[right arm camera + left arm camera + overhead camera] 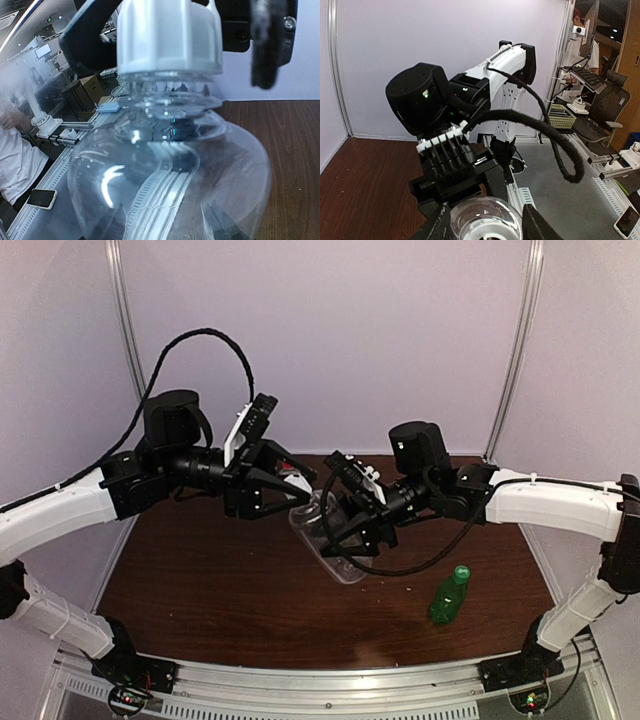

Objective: Unscrew the bottle caps

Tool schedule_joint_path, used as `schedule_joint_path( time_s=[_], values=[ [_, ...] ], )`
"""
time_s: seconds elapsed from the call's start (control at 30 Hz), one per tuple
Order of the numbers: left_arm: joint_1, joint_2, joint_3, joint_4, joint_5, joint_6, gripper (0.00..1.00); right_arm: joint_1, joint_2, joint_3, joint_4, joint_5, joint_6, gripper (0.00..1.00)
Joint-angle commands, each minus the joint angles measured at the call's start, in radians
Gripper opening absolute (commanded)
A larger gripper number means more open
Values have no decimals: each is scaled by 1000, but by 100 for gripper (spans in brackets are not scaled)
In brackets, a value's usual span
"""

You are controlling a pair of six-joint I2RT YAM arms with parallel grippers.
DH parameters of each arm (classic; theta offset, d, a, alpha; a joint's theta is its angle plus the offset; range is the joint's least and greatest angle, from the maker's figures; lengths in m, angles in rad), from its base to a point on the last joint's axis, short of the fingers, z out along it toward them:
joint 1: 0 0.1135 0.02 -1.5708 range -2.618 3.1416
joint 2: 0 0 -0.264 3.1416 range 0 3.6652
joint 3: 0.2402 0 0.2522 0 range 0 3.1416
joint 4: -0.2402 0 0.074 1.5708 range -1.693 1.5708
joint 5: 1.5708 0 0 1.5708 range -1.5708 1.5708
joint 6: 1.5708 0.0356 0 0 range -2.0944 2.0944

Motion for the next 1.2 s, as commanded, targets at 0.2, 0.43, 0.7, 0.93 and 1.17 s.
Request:
schedule_joint_path(
  time_s=[0.2, 0.43, 0.7, 0.93, 1.17],
  values=[
    [7, 0, -4, 79, 6, -48, 29, -9, -17, 13, 33, 24, 5, 52],
    [1, -4, -9, 75, -265, -168, 16, -10, -45, 21, -2, 403, 8, 52],
    [-7, 19, -9, 12, -712, -427, 22, -4, -31, -23, 73, 796, 8, 53],
    [-7, 79, 32, -16, -737, -434, 27, -3, -12, -23, 72, 853, -1, 53],
    [-7, 58, 22, 0, -728, -390, 39, -3, -23, -31, 57, 795, -7, 53]
  ],
)
